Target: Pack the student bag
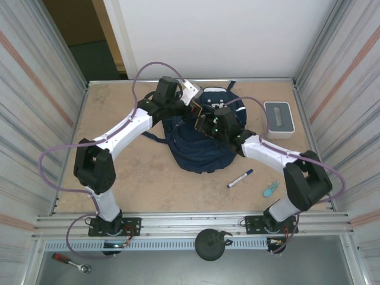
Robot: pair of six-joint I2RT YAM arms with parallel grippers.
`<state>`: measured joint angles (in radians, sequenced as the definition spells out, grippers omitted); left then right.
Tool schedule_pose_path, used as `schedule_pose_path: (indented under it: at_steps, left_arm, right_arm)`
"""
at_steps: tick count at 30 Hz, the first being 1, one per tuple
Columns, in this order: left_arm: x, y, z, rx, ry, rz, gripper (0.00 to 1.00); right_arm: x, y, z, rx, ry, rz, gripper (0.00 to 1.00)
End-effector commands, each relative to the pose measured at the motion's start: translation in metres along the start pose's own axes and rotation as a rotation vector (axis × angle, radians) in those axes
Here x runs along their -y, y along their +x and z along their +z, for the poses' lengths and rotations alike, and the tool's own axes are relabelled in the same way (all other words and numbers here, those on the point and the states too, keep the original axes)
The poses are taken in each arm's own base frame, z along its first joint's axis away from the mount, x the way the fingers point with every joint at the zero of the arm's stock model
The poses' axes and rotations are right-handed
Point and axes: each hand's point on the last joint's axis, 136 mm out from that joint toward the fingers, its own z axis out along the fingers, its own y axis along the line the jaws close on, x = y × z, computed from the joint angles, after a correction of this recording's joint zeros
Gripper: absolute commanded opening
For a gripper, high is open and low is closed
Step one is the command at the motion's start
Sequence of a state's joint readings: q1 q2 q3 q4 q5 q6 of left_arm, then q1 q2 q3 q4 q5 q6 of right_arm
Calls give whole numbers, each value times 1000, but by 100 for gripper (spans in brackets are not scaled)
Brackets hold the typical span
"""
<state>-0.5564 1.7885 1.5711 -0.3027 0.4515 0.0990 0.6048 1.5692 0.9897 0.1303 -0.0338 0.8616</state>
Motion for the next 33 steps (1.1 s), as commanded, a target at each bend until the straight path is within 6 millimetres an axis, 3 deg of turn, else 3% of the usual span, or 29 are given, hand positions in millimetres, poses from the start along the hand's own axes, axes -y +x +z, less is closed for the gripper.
schedule_pose_path:
  at_steps: [1,6,11,14,17,22,24,28,33]
  left_arm:
    - [10,-67,-27,184,39,21,0]
    - [-3,-61,-28,186,29,-21,0]
    - [-11,-54,-28,188,21,-40,0]
    - [-14,-45,-26,181,11,-45,0]
    - [-14,-34,-24,177,7,-51,0]
    - [-17,-20,-19,183,1,-64,0]
    - [-16,-17,-16,181,10,-70,0]
    - [-14,-11,-11,181,36,-85,0]
    - [-12,-3,-7,181,56,-94,0]
  right_arm:
    - [-18,-17,16,70,-49,18,51]
    - [-10,-10,8,44,-15,-33,63]
    - [17,11,-33,-2,68,-97,64]
    - [53,25,-69,-30,202,-126,66]
    - [107,36,-111,-61,426,-123,70]
    - [202,56,-174,-115,742,32,74]
    - [226,65,-187,-115,787,116,75]
    - [254,78,-209,-92,843,233,76]
    - [270,88,-229,-56,935,306,76]
